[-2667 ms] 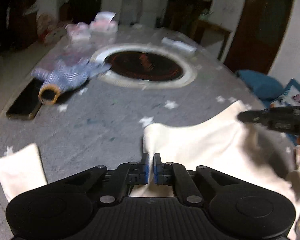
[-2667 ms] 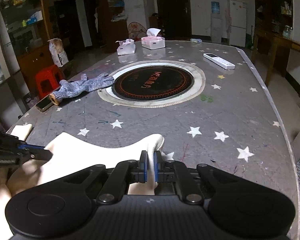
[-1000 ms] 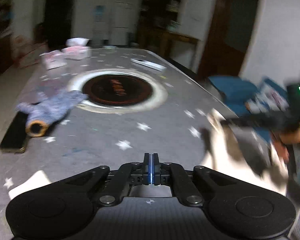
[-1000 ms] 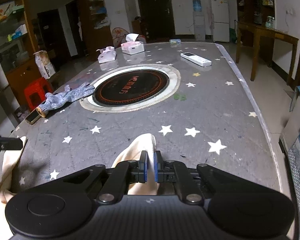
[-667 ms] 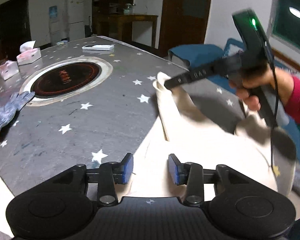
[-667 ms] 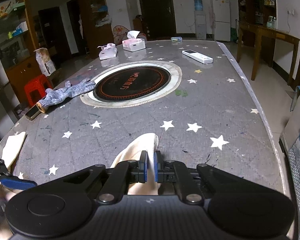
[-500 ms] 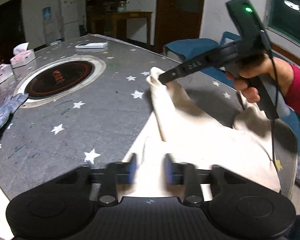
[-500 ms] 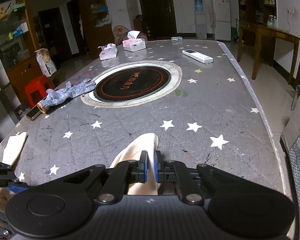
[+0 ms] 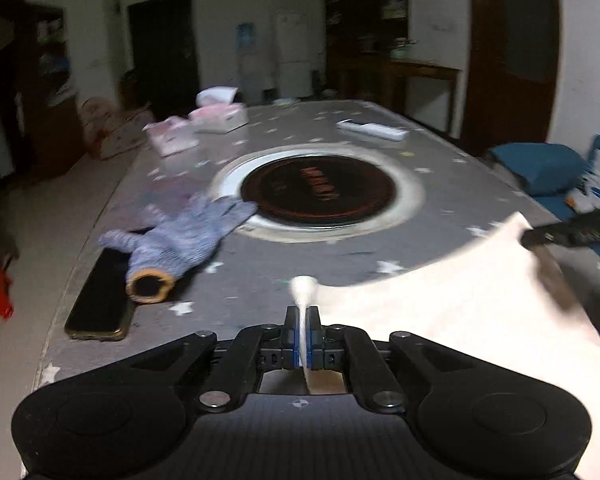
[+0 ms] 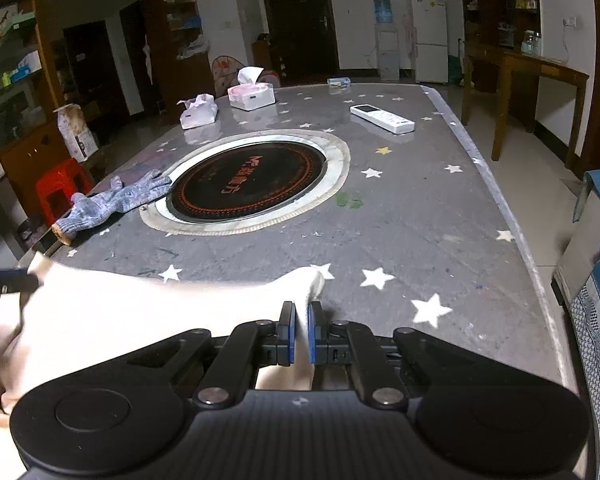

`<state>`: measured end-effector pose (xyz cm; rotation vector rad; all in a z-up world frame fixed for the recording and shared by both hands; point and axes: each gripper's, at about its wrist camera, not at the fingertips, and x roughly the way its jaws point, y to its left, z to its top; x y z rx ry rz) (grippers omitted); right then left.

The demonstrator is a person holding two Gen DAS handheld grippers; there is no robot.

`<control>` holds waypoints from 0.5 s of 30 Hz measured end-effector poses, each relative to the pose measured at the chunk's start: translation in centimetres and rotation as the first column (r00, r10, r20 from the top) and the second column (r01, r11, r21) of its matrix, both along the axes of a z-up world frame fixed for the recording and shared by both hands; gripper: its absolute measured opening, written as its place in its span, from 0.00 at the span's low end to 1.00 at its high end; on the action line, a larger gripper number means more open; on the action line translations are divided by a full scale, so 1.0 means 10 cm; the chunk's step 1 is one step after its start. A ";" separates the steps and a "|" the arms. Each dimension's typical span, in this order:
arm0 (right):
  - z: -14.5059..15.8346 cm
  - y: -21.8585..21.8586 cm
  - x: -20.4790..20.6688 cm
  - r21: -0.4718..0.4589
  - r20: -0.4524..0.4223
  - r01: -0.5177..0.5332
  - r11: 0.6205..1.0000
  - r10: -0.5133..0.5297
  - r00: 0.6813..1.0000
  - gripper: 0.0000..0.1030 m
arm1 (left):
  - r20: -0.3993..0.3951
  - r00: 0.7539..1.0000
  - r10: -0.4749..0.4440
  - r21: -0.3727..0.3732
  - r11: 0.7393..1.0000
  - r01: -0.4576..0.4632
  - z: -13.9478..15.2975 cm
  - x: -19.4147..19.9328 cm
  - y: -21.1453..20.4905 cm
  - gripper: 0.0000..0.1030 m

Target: Fold clothes

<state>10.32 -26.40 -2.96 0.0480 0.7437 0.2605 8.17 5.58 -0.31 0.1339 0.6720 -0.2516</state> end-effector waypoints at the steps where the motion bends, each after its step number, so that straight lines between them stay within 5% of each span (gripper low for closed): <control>1: -0.02 0.03 0.04 -0.005 -0.003 -0.004 1.000 0.004 1.000 0.05 | -0.005 1.000 0.016 0.014 1.000 -0.016 -0.03 0.07 0.02 0.03; 8: -0.15 0.21 0.37 -0.088 -0.014 0.012 0.996 -0.013 1.000 0.04 | -0.069 0.995 0.077 0.046 0.996 -0.074 -0.29 0.46 0.07 0.04; 15: -0.07 0.21 0.28 -0.093 -0.022 -0.062 0.994 0.060 0.998 0.06 | -0.081 0.992 0.100 0.036 0.995 -0.097 -0.26 0.40 0.16 0.33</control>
